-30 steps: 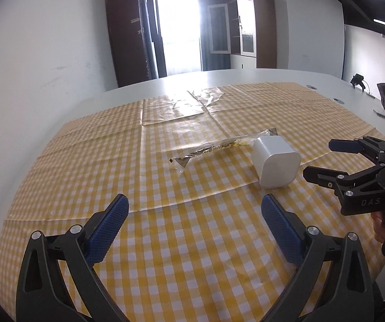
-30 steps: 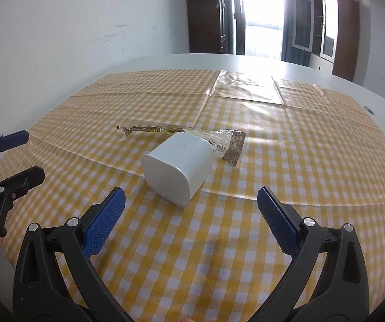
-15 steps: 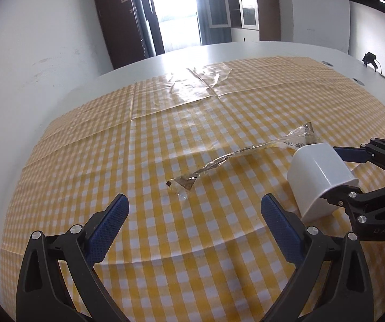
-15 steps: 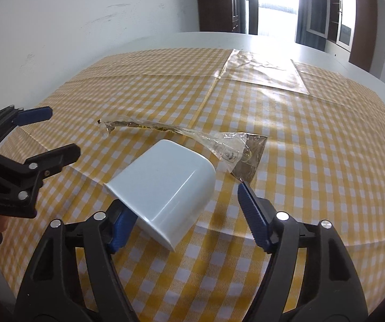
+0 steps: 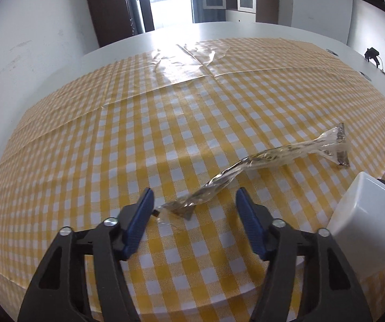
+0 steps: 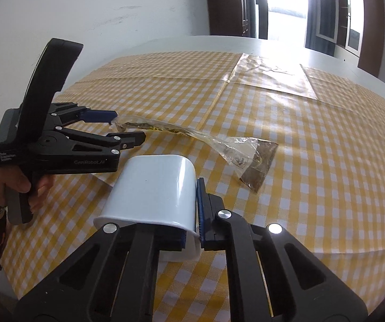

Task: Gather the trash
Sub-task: 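Grasp the clear wrapper with the left gripper while the right gripper grasps the white cup, then carry the wrapper with the left gripper while the right gripper carries the white cup to the basket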

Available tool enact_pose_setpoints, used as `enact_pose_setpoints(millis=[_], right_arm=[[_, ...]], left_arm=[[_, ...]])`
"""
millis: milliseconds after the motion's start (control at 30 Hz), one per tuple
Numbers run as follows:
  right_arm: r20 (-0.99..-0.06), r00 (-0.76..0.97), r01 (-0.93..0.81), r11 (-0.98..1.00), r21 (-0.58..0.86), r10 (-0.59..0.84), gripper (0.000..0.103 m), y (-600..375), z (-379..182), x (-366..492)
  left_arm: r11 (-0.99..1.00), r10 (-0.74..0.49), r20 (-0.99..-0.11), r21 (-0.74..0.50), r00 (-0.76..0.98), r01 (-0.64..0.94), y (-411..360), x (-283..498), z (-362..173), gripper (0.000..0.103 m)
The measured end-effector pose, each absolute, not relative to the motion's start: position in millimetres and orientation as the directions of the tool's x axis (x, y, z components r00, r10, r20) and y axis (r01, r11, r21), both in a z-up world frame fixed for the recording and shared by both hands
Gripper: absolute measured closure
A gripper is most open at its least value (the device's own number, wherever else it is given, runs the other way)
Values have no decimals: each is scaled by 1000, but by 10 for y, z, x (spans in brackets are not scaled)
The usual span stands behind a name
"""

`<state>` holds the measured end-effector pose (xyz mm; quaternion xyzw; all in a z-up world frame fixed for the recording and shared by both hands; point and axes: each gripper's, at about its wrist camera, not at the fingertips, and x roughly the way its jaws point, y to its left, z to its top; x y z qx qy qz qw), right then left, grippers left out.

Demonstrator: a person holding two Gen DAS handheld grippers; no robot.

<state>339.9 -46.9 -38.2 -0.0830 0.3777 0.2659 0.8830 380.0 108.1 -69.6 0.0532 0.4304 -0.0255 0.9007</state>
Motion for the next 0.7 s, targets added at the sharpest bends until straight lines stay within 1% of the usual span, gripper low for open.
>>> enact_pose_setpoints(millis=[33, 67, 133, 167, 333, 433, 533, 700], right_arm=[[-711, 573, -531, 846, 57, 408, 97, -478, -382, 3398], [-709, 575, -528, 847, 59, 408, 97, -488, -379, 3394], [-708, 575, -528, 847, 63, 411, 97, -500, -372, 3392], [-706, 575, -527, 847, 68, 413, 97, -508, -371, 3390], [-691, 583, -515, 852, 93, 428, 98, -574, -346, 3395], [-675, 593, -529, 844, 84, 439, 98, -556, -289, 3337], [-659, 607, -546, 836, 60, 444, 98, -527, -176, 3165], [-634, 613, -562, 824, 70, 472, 98, -542, -44, 2783]], left_arm=[[992, 5, -780, 81, 625, 92, 1067, 3798, -705, 81], [993, 8, -780, 83, 626, 90, 1060, 3783, -701, 88], [994, -9, -777, 63, 629, 92, 1056, 3733, -656, 94], [994, -15, -774, 55, 633, 91, 1053, 3698, -629, 95], [999, -32, -745, -1, 666, 47, 1121, 3364, -450, 96], [999, -45, -725, -44, 687, 19, 1159, 3071, -335, 96], [998, -62, -707, -67, 704, 21, 1129, 2746, -231, 96], [996, -77, -685, -82, 725, 28, 1014, 2284, -133, 96]])
